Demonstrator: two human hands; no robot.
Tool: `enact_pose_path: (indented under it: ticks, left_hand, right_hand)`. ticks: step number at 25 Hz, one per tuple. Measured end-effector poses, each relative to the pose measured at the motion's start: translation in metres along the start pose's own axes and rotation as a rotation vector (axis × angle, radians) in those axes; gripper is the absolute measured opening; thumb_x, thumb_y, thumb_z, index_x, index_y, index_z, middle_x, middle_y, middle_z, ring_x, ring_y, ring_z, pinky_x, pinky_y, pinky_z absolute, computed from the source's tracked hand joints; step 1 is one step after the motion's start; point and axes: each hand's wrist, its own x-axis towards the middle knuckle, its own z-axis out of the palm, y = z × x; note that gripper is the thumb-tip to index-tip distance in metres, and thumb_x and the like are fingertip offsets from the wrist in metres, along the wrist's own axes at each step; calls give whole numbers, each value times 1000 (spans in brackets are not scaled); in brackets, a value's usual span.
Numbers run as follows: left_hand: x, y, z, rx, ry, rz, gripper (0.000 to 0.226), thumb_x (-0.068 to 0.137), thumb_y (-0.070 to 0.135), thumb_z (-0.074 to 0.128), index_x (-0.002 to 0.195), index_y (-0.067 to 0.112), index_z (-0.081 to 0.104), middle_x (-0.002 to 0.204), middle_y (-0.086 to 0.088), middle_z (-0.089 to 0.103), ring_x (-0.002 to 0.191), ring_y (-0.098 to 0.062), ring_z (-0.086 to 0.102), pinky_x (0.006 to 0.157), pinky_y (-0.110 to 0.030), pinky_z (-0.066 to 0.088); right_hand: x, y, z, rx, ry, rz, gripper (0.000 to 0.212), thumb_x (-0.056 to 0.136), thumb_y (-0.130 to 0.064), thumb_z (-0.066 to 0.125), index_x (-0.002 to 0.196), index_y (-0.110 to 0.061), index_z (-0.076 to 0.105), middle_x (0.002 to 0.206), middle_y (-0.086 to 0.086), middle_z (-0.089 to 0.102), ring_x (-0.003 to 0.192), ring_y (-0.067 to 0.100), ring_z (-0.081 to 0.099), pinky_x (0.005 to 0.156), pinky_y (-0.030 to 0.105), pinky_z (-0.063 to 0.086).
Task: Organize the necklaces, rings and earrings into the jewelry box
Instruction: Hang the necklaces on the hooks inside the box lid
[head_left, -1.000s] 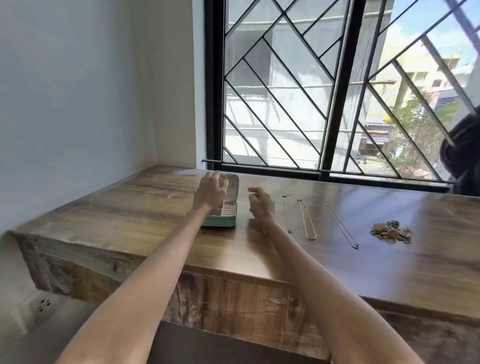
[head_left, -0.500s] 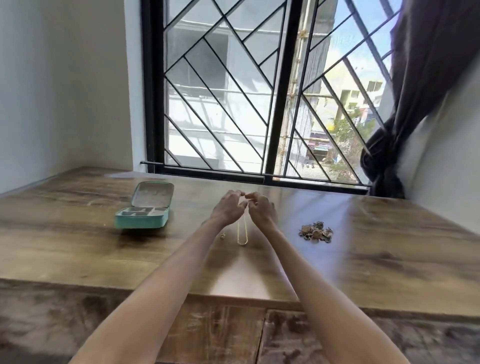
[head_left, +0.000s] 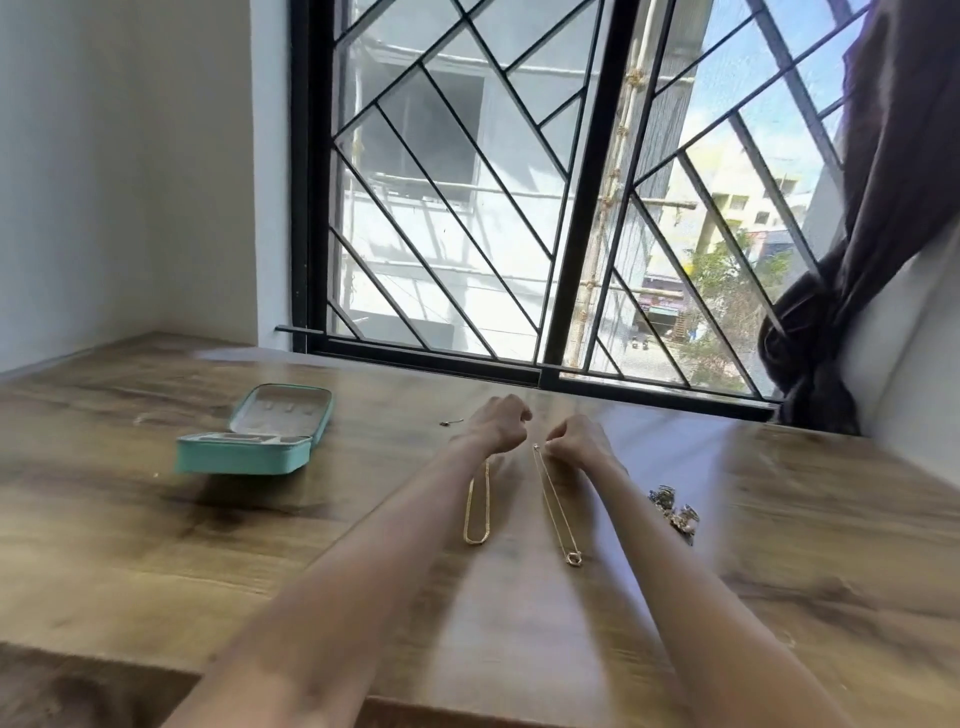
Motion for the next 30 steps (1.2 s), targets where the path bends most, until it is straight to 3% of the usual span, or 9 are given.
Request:
enact_pose_path:
  ticks: [3, 7, 11, 13, 16, 19, 22, 27, 30]
  left_hand:
    - [9, 3, 7, 11, -31, 8, 35, 83, -3, 45, 111, 5, 64, 115, -14, 65, 111, -27, 58, 98, -39, 46]
    - [15, 2, 18, 18, -44, -1, 30, 81, -3, 49, 105, 4, 66, 112, -16, 66, 109, -28, 59, 96, -38, 47]
    - [14, -1, 19, -19, -23, -3, 28, 81, -1, 51, 102, 5, 69, 107, -16, 68, 103, -29, 61, 90, -36, 49]
    - [10, -1, 13, -82, -13, 28, 27, 82, 2, 52, 102, 4, 70, 104, -18, 69, 98, -28, 62, 84, -34, 47]
    - [0, -4, 3, -520, -77, 64, 27, 87, 6, 58, 112, 0, 64, 101, -16, 67, 84, -16, 58, 73, -25, 48]
    - [-7, -7, -4, -775, -190, 108, 16, 89, 20, 62, 101, 11, 68, 90, -8, 66, 77, -11, 60, 81, -27, 44]
    - [-10, -8, -9, -859, -125, 93, 14, 84, 25, 68, 86, 11, 72, 78, -7, 66, 69, -16, 64, 89, -37, 50]
    - [-18, -4, -25, -1042, -157, 121, 16, 92, 18, 56, 80, 11, 63, 74, -4, 59, 67, -16, 63, 76, -29, 53]
    - [-23, -2, -37, -1352, -199, 120, 23, 95, 13, 42, 75, 14, 53, 64, -1, 54, 63, -16, 52, 69, -27, 46]
  right_hand:
    - [11, 2, 0, -40, -71, -30, 24, 73, -25, 76, 89, -7, 71, 89, 12, 69, 89, 25, 63, 69, 29, 43]
    - [12, -1, 4, -122, 5, -58, 16, 72, -24, 72, 67, -13, 61, 75, 9, 61, 78, 26, 61, 61, 28, 38]
    - [6, -5, 0, -139, -36, -32, 40, 82, -30, 65, 53, -15, 42, 58, 4, 46, 59, 20, 46, 51, 27, 33]
    - [2, -9, -5, 122, -95, -17, 39, 88, -31, 62, 57, -11, 50, 59, 6, 50, 53, 15, 45, 50, 24, 34]
    - [-8, -20, -21, 524, -177, 3, 24, 94, -23, 52, 80, -6, 61, 69, 5, 59, 56, 9, 54, 50, 15, 42]
    - [-14, -26, -34, 660, -198, -38, 20, 93, -15, 48, 79, -7, 61, 68, 4, 61, 53, 7, 58, 52, 15, 46]
    - [-17, -29, -37, 762, -131, -60, 20, 92, -13, 47, 77, -8, 59, 64, 3, 57, 58, 11, 54, 60, 21, 46]
    - [-19, -39, -37, 1067, -159, -184, 30, 93, -14, 49, 63, -14, 47, 60, 1, 42, 56, 13, 42, 59, 23, 43]
    - [-20, -44, -38, 1223, -217, -198, 22, 95, -16, 53, 73, -17, 50, 52, -7, 32, 47, 6, 32, 48, 17, 34]
